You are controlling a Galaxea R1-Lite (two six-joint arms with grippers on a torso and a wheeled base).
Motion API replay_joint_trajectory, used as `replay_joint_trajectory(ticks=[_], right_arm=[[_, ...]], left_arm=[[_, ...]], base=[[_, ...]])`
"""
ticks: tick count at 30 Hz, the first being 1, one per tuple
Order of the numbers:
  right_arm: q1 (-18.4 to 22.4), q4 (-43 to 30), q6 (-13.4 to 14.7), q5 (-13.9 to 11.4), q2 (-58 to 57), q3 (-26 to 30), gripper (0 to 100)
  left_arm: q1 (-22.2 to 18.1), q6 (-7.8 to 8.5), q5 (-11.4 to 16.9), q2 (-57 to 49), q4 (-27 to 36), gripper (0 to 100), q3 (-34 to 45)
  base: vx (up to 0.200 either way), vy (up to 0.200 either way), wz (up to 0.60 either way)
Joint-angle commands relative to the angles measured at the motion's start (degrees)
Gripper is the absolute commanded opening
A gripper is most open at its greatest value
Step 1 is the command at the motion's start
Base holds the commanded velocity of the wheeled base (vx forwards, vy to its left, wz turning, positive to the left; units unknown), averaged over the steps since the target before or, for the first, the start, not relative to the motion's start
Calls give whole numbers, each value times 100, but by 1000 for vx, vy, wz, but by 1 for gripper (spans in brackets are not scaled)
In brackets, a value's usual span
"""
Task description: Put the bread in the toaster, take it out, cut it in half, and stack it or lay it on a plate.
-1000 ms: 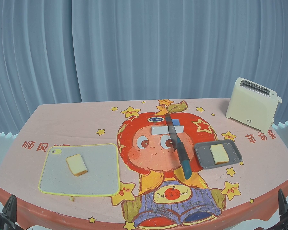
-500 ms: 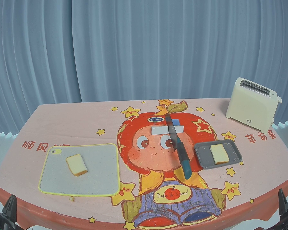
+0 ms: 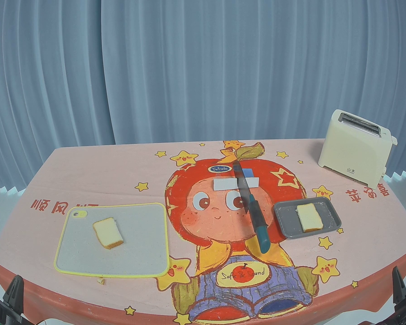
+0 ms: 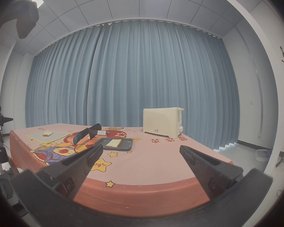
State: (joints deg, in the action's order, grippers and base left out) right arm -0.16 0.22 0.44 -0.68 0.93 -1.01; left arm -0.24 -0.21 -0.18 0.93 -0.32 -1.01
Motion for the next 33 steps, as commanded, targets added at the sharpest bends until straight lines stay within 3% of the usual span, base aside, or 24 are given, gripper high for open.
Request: replay_joint_trajectory(ticks=[1, 11, 12, 33], right_arm=[[-2, 4, 0, -2, -93, 101, 100], [-2, -4, 0, -2, -93, 101, 100], [-2, -4, 0, -2, -93, 101, 100], [-2, -4, 0, -2, -93, 101, 100]], left_arm=[[-2, 3, -8, -93, -12, 0, 101], [-2, 38, 1, -93, -12, 0, 101], [-2, 38, 1, -93, -3, 100, 101], [-2, -6, 1, -93, -21, 100, 101]], base=[[0, 0, 0], [0, 0, 0], [0, 0, 0], [0, 0, 0]])
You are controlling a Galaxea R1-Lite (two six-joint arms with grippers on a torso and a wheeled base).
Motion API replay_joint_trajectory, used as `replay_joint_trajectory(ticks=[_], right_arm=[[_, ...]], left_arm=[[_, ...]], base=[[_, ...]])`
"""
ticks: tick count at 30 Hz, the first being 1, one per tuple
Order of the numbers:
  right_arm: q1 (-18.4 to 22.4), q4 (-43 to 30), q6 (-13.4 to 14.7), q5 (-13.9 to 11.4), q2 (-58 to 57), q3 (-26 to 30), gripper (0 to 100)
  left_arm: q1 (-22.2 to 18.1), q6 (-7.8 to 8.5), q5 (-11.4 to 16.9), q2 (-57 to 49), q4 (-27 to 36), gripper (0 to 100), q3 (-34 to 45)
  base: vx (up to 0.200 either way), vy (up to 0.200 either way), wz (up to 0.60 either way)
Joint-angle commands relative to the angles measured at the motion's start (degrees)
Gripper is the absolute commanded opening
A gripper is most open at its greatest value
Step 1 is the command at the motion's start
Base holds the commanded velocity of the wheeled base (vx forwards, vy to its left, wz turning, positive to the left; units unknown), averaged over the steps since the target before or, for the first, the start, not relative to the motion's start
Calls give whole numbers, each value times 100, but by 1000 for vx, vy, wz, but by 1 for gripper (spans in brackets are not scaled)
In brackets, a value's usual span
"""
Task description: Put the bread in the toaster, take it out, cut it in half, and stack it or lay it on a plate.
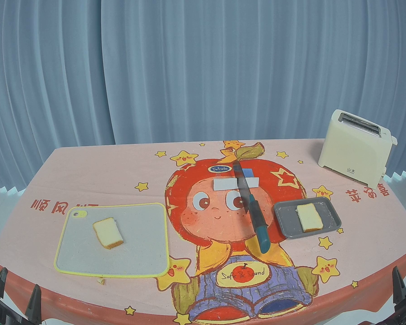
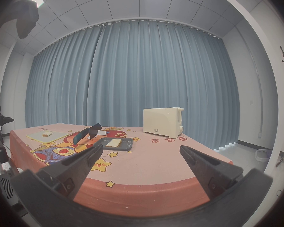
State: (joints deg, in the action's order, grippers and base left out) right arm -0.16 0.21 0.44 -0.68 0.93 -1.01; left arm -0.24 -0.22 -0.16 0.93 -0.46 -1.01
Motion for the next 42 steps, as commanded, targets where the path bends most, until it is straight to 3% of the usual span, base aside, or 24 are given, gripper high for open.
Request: replay_joint_trajectory(ticks=[1, 15, 33, 38, 42], right_arm=[[-2, 6, 0, -2, -93, 101, 100], [-2, 6, 0, -2, -93, 101, 100], [-2, 6, 0, -2, -93, 101, 100], [-2, 6, 0, -2, -93, 101, 100], [-2, 6, 0, -2, -93, 101, 100]], left_arm=[[-2, 13, -2, -93, -6, 100, 101], [-2, 4, -11, -93, -6, 100, 101], [-2, 119, 33, -93, -121, 100, 101], [-2, 127, 16, -93, -859, 100, 101], [-2, 127, 16, -93, -859, 100, 101]], base=[[0, 0, 0], [0, 0, 0], [0, 0, 0], [0, 0, 0], [0, 0, 0]])
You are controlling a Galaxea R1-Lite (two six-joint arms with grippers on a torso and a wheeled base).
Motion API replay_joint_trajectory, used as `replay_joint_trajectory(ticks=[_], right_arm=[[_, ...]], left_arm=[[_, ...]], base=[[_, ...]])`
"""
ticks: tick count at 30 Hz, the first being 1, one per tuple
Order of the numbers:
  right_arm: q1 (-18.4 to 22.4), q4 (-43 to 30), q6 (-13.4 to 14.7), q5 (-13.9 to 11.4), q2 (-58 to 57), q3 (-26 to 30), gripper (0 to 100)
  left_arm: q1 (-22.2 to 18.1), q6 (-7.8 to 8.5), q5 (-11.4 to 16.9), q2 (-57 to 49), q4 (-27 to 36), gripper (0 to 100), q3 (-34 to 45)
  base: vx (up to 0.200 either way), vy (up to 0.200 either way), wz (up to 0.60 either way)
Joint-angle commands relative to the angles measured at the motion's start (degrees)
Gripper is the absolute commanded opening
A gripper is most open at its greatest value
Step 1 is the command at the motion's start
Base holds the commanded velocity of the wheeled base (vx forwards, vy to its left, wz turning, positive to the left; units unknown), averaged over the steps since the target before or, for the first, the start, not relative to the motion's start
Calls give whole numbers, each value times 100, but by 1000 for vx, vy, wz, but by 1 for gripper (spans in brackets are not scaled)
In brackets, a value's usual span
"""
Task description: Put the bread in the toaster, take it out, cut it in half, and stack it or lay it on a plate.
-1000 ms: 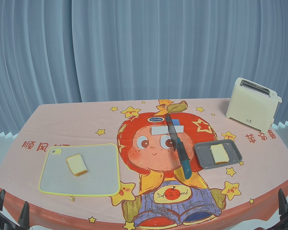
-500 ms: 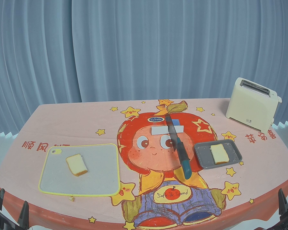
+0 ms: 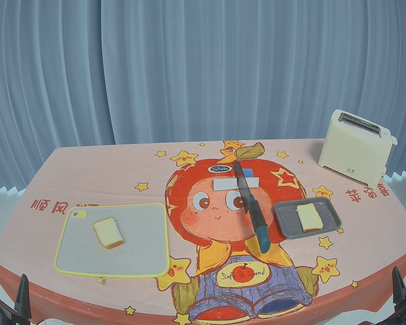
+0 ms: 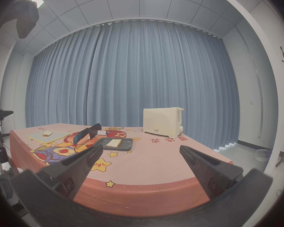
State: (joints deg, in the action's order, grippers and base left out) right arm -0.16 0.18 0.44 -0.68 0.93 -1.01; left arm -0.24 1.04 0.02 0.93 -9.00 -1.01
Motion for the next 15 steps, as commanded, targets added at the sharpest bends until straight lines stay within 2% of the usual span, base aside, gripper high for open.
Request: replay_joint_trajectory(ticks=[1, 7, 10, 12, 15], right_arm=[[-2, -1, 0, -2, -93, 101, 100], [-2, 8, 0, -2, -93, 101, 100], [-2, -1, 0, -2, -93, 101, 100], [-2, 8, 0, -2, -93, 101, 100], [-2, -1, 0, -2, -93, 101, 100]], left_arm=[[-2, 11, -2, -93, -6, 100, 101], [-2, 28, -2, -93, -50, 100, 101], [-2, 116, 24, -93, -137, 100, 101], [-2, 169, 85, -93, -181, 100, 101], [-2, 204, 428, -93, -50, 100, 101]], base=[[0, 0, 0], [0, 0, 0], [0, 0, 0], [0, 0, 0], [0, 0, 0]])
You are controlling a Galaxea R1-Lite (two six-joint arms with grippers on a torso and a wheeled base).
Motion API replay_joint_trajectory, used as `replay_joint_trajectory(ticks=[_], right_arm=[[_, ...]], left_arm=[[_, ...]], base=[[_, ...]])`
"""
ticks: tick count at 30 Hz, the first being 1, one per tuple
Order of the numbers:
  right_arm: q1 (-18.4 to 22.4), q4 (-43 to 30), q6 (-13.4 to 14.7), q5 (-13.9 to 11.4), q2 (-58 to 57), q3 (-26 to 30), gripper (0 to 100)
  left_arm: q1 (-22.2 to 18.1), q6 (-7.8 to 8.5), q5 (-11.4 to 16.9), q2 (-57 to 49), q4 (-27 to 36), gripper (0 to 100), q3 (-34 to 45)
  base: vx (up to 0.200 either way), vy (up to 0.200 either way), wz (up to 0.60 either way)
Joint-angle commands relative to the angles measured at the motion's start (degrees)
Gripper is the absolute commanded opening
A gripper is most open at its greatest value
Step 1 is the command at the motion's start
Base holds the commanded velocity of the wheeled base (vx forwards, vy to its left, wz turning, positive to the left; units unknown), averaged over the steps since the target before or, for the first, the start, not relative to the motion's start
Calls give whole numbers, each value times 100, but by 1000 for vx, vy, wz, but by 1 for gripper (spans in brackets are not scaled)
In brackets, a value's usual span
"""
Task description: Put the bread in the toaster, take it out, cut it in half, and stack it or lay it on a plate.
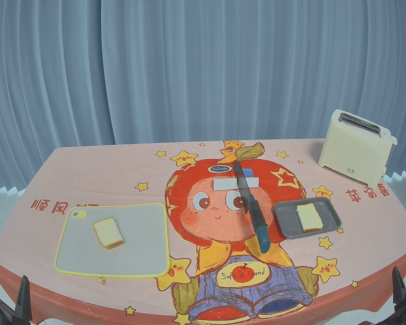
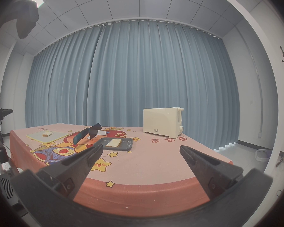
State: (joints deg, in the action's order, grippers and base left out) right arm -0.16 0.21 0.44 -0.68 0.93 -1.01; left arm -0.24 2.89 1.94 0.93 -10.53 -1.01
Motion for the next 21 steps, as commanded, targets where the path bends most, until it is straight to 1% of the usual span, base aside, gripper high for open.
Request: replay_joint_trajectory(ticks=[1, 4, 5, 7, 8, 11, 15, 18, 21], right_arm=[[-2, 6, 0, -2, -93, 101, 100], [-2, -3, 0, -2, -93, 101, 100], [-2, 6, 0, -2, -93, 101, 100], [-2, 6, 0, -2, -93, 101, 100], [-2, 6, 0, -2, -93, 101, 100], [-2, 6, 0, -2, -93, 101, 100], [-2, 6, 0, -2, -93, 101, 100], [-2, 6, 0, -2, -93, 101, 100], [-2, 6, 0, -2, -93, 101, 100]], left_arm=[[-2, 27, 307, -93, 183, 100, 92], [-2, 27, 421, -93, 623, 100, -75], [-2, 27, 518, -93, 860, 100, -162], [-2, 27, 659, -93, 1097, 100, -286], [-2, 19, 791, -93, 1247, 100, -365], [-2, -43, 1037, -93, 1625, 100, -505], [7, -60, 1116, -75, 1818, 100, -628], [7, -60, 1125, 66, 1818, 100, -663], [16, -60, 1177, 426, 1800, 100, -857]], base=[[0, 0, 0], [0, 0, 0], [0, 0, 0], [0, 0, 0], [0, 0, 0], [0, 0, 0], [0, 0, 0], [0, 0, 0], [0, 0, 0]])
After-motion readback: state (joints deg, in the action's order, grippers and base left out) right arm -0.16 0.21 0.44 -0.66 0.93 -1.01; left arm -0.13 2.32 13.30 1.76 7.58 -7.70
